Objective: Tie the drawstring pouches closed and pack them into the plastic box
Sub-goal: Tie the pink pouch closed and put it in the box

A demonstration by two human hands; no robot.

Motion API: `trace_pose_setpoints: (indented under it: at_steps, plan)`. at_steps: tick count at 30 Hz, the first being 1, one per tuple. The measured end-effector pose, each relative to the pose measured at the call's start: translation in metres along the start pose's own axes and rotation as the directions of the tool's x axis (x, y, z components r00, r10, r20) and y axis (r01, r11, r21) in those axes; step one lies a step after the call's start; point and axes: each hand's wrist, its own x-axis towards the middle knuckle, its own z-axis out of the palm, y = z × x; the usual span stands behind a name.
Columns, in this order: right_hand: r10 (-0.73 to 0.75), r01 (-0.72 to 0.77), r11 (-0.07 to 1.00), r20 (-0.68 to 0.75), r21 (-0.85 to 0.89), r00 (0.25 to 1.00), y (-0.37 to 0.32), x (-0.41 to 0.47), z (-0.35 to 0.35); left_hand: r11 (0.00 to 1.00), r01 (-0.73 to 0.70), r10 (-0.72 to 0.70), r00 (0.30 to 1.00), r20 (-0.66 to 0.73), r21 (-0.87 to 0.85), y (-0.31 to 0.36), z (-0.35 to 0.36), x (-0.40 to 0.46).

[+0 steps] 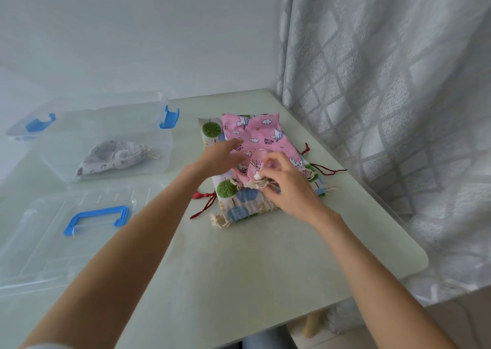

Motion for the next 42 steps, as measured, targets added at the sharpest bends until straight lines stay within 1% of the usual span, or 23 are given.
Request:
trace_pose_setpoints:
  at_steps: [2, 4, 6, 7, 9, 11, 13, 15, 17, 19, 20, 22, 23, 24, 27, 29, 30, 34, 37, 40, 42]
  plan:
    - [0.093, -0.094, 0.995, 0.020, 0.036, 0.995, 0.009, -0.004, -0.008, 0.992, 0.029, -0.038, 0.997, 0.071, 0.126, 0.001, 0.006, 0.012]
    - [0.206, -0.205, 0.973, -0.003, 0.109, 0.979, 0.015, -0.008, -0.012, 0.988, 0.024, -0.033, 0.998, 0.055, 0.153, 0.004, 0.007, 0.014]
    - [0.303, -0.292, 0.945, -0.062, 0.150, 0.951, 0.017, -0.010, -0.011, 0.995, 0.020, -0.023, 0.999, 0.025, 0.102, 0.007, 0.003, 0.010]
    - [0.345, -0.332, 0.932, -0.075, 0.143, 0.936, 0.019, -0.009, -0.010, 0.998, 0.024, -0.025, 1.000, 0.015, 0.063, 0.007, 0.001, 0.006]
    - [0.382, -0.374, 0.920, -0.062, 0.117, 0.922, 0.017, -0.007, -0.010, 0.999, 0.036, -0.037, 0.999, -0.018, -0.038, 0.004, -0.004, -0.007]
    - [0.358, -0.350, 0.930, -0.058, 0.111, 0.932, 0.015, -0.002, -0.011, 0.984, 0.042, -0.058, 0.994, -0.089, -0.175, -0.002, -0.010, -0.026]
    - [0.316, -0.307, 0.942, -0.045, 0.136, 0.948, 0.003, 0.006, -0.015, 0.941, 0.018, -0.083, 0.980, -0.178, -0.337, -0.011, -0.019, -0.049]
    - [0.242, -0.234, 0.954, -0.020, 0.190, 0.970, -0.019, 0.017, -0.018, 0.877, -0.029, -0.108, 0.961, -0.254, -0.480, -0.023, -0.032, -0.080]
    - [0.141, -0.135, 0.972, -0.014, 0.190, 0.990, -0.045, 0.032, -0.017, 0.790, -0.072, -0.143, 0.944, -0.297, -0.609, -0.037, -0.048, -0.111]
    - [0.046, -0.042, 0.982, -0.017, 0.183, 0.999, -0.072, 0.056, -0.009, 0.714, -0.109, -0.177, 0.927, -0.330, -0.692, -0.055, -0.069, -0.136]
    - [0.015, -0.010, 0.982, -0.024, 0.191, 1.000, -0.085, 0.070, -0.004, 0.696, -0.125, -0.194, 0.916, -0.352, -0.707, -0.066, -0.081, -0.145]
    - [-0.062, 0.069, 0.975, -0.040, 0.213, 0.997, -0.109, 0.108, 0.008, 0.711, -0.143, -0.224, 0.882, -0.415, -0.689, -0.091, -0.111, -0.158]
    - [-0.099, 0.110, 0.968, -0.059, 0.223, 0.993, -0.118, 0.125, 0.013, 0.735, -0.146, -0.238, 0.859, -0.454, -0.662, -0.101, -0.125, -0.161]
    - [-0.134, 0.151, 0.959, -0.083, 0.242, 0.987, -0.132, 0.150, 0.021, 0.784, -0.146, -0.241, 0.824, -0.513, -0.603, -0.116, -0.146, -0.163]
    - [-0.162, 0.190, 0.946, -0.125, 0.264, 0.979, -0.146, 0.204, 0.041, 0.920, -0.055, -0.232, 0.722, -0.652, -0.389, -0.146, -0.184, -0.150]
    - [-0.156, 0.183, 0.950, -0.124, 0.254, 0.980, -0.149, 0.239, 0.061, 0.957, 0.025, -0.229, 0.680, -0.697, -0.290, -0.169, -0.203, -0.134]
    - [-0.150, 0.172, 0.958, -0.112, 0.229, 0.982, -0.150, 0.257, 0.074, 0.965, 0.067, -0.232, 0.679, -0.697, -0.255, -0.182, -0.212, -0.124]
    - [-0.122, 0.121, 0.989, 0.004, 0.089, 0.993, -0.141, 0.292, 0.113, 0.968, 0.180, -0.249, 0.781, -0.572, -0.175, -0.220, -0.218, -0.091]
    - [-0.101, 0.103, 0.995, 0.114, -0.017, 0.988, -0.139, 0.309, 0.132, 0.959, 0.249, -0.284, 0.830, -0.480, -0.138, -0.244, -0.220, -0.075]
    - [-0.064, 0.070, 0.997, 0.284, -0.011, 0.957, -0.140, 0.316, 0.146, 0.932, 0.362, -0.339, 0.851, -0.402, -0.020, -0.257, -0.220, -0.071]
    - [-0.045, 0.044, 0.999, 0.340, 0.013, 0.939, -0.139, 0.316, 0.151, 0.907, 0.413, -0.349, 0.842, -0.411, 0.076, -0.257, -0.219, -0.074]
